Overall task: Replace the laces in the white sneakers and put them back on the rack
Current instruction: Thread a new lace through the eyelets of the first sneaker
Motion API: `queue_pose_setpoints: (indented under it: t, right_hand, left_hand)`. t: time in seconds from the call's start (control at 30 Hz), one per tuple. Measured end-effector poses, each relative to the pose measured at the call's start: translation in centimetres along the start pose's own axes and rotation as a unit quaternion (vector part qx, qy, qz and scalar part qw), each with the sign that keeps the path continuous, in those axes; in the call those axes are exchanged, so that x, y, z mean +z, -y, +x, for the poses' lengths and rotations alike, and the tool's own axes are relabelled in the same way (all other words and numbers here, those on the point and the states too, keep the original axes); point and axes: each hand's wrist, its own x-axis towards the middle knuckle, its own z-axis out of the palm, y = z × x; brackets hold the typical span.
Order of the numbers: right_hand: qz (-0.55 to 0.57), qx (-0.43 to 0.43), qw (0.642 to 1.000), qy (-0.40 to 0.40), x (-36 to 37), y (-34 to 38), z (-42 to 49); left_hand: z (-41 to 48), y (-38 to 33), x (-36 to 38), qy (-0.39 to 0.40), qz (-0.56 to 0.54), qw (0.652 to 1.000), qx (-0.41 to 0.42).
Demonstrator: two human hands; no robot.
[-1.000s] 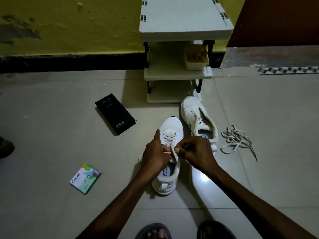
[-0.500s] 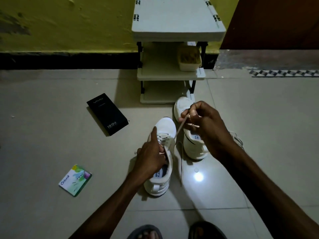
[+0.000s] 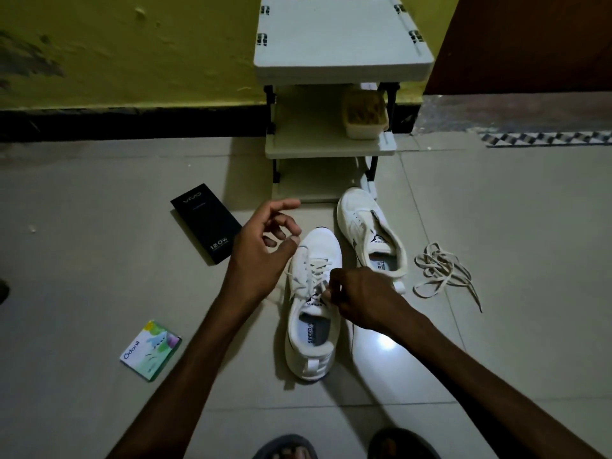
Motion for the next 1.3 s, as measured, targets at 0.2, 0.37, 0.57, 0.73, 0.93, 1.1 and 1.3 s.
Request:
queue_pose_setpoints:
  t: [0.2, 0.37, 0.57, 0.73, 0.93, 1.1, 1.3]
  right_hand:
    - [0.000, 0.041, 0.999, 0.035, -0.1, 0.0, 0.5]
    - [0.028, 0.040, 0.998, 0.045, -0.1, -0.2, 0.7]
    - [0.241, 0.137, 0.955, 0.104, -1.5, -0.2, 1.0]
    - [0.677, 0.032, 0.733, 0.058, -10.6, 3.1, -2.0]
    - [0.796, -0.035, 0.586, 0.149, -12.2, 4.3, -2.5]
    - [0.651, 0.057, 0.752, 0.084, -10.0, 2.3, -2.4]
    - [0.053, 0.008, 0.952, 0.303, -4.7, -1.6, -2.8]
  left_hand:
    - [-2.2, 3.6, 2.0, 0.045, 0.155, 0.973, -0.164]
    - [-3.4, 3.8, 2.2, 0.116, 0.220, 0.940, -0.232]
    - [-3.1, 2.6, 3.1, 0.100, 0.307, 0.924, -0.205]
    - [-3.3, 2.2, 3.7, 0.109, 0.328, 0.920, -0.186]
    - [-3.2, 1.4, 3.4, 0.127, 0.321, 0.926, -0.151]
    - [-3.0, 2.3, 3.1, 0.151, 0.306, 0.925, -0.170]
    - [-3.5, 3.3, 2.7, 0.152, 0.271, 0.942, -0.129]
